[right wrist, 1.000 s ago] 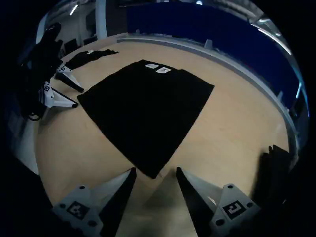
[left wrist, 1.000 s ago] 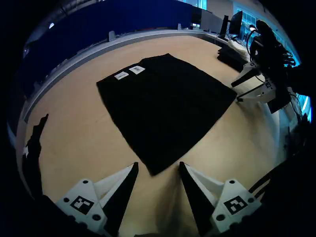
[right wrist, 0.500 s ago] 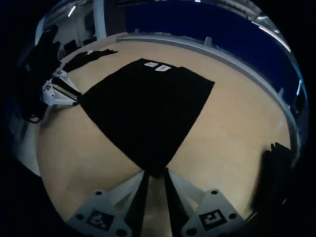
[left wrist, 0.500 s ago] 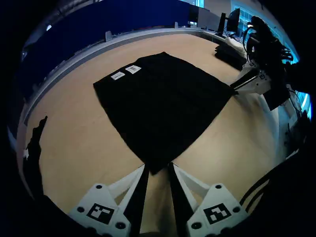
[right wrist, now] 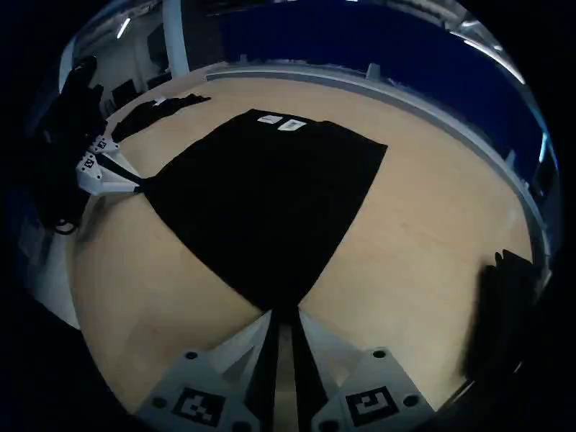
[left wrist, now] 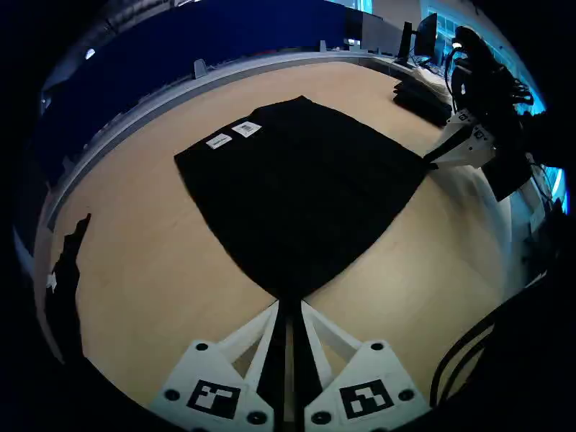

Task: Fold towel

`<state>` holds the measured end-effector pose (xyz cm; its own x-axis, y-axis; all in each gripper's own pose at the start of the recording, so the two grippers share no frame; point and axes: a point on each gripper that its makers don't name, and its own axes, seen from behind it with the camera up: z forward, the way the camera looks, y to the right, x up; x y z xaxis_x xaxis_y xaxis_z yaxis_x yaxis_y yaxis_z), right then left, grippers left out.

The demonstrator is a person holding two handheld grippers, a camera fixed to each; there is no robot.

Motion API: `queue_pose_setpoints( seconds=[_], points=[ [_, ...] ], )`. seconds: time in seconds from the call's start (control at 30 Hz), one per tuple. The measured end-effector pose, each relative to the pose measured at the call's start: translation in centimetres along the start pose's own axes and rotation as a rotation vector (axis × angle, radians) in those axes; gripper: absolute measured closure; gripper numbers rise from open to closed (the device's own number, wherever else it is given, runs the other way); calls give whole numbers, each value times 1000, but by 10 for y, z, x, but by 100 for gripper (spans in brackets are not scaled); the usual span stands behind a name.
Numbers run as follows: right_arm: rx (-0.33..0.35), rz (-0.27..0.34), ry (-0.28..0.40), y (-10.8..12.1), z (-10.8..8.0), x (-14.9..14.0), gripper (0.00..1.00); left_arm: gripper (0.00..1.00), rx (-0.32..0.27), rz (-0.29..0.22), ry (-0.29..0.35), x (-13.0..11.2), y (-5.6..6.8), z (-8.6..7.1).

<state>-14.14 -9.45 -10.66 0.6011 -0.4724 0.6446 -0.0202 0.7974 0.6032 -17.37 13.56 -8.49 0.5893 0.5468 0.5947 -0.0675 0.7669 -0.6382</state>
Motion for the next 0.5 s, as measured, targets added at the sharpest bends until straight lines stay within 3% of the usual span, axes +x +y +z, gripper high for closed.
queue_pose_setpoints(
  seconds=[0.27,0.5],
  points=[
    [4,-8,15,-1,-10,8,89,94,14,12,1,6,-3,-12],
    [4,-8,55,-1,-31,27,89,94,26,9,13,18,-4,-30]
  ],
)
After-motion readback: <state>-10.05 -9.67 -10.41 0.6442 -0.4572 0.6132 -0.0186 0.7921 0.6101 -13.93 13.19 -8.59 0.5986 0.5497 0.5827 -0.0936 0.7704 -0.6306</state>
